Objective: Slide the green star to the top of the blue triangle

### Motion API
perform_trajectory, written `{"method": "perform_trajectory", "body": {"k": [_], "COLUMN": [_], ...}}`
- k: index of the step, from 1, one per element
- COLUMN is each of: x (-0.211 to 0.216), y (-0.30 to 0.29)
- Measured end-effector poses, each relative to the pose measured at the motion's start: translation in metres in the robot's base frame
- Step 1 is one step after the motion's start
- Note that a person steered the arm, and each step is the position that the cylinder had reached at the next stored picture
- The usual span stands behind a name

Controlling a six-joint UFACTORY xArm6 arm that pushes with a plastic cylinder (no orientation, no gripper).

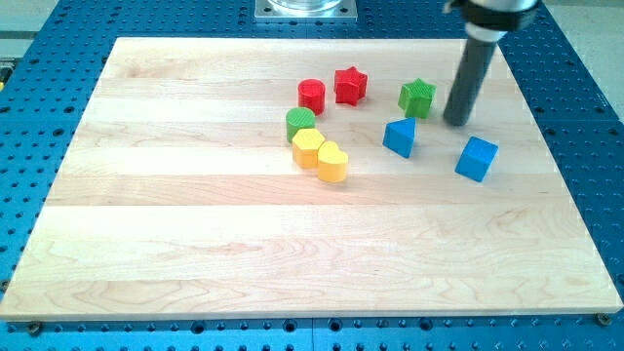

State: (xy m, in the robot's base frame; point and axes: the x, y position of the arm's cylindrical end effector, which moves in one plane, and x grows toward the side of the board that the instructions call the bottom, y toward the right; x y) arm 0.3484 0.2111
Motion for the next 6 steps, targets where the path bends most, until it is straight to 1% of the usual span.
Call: {"method": "perform_trajectory", "body": {"k": [1,2,3,4,5,6], "x": [-0.03,-0.039,-0.021,-0.024,-0.088,-0.1], "y": [-0.003,-0.05,-0.1,-0.084,-0.082,-0.152]}}
